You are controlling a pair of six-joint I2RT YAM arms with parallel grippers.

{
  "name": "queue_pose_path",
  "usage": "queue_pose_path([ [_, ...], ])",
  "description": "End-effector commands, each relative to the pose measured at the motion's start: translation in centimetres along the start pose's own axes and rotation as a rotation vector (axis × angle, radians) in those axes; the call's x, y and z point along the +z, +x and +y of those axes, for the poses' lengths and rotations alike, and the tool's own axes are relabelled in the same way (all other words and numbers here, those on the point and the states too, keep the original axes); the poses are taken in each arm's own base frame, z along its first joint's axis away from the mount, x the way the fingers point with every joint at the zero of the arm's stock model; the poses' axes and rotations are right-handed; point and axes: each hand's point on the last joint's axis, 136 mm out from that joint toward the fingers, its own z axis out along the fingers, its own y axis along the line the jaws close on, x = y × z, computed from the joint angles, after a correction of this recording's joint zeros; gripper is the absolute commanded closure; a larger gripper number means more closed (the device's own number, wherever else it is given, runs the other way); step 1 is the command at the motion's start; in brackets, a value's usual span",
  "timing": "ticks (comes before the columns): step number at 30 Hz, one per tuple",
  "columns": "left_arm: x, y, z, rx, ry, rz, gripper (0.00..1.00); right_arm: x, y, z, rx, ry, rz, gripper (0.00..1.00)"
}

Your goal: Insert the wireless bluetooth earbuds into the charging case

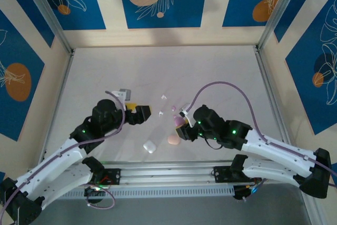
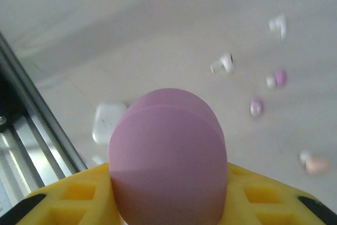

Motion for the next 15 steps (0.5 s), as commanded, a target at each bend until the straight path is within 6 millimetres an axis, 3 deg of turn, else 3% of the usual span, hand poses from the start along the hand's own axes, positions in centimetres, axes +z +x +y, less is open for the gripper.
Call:
queue_pose_path([
  [1,-0.6,-1.7,-5.4,-0.038,0.237,0.027,0.1,-0.4,-4.7,2.0,-0.314,-0.06,-0.16,0.66],
  [5,-0.1,-1.8,-7.4,-0.068,0.335,0.077,0.15,0.4,-6.2,2.2,-0.403,-0.058,-0.151,0.67],
  [15,1.4,0.1,-7.8,-0.067,0.336,0.18,0.24,1.1,-8.3,2.8,-0.395,-0.069,-0.227,0.67],
])
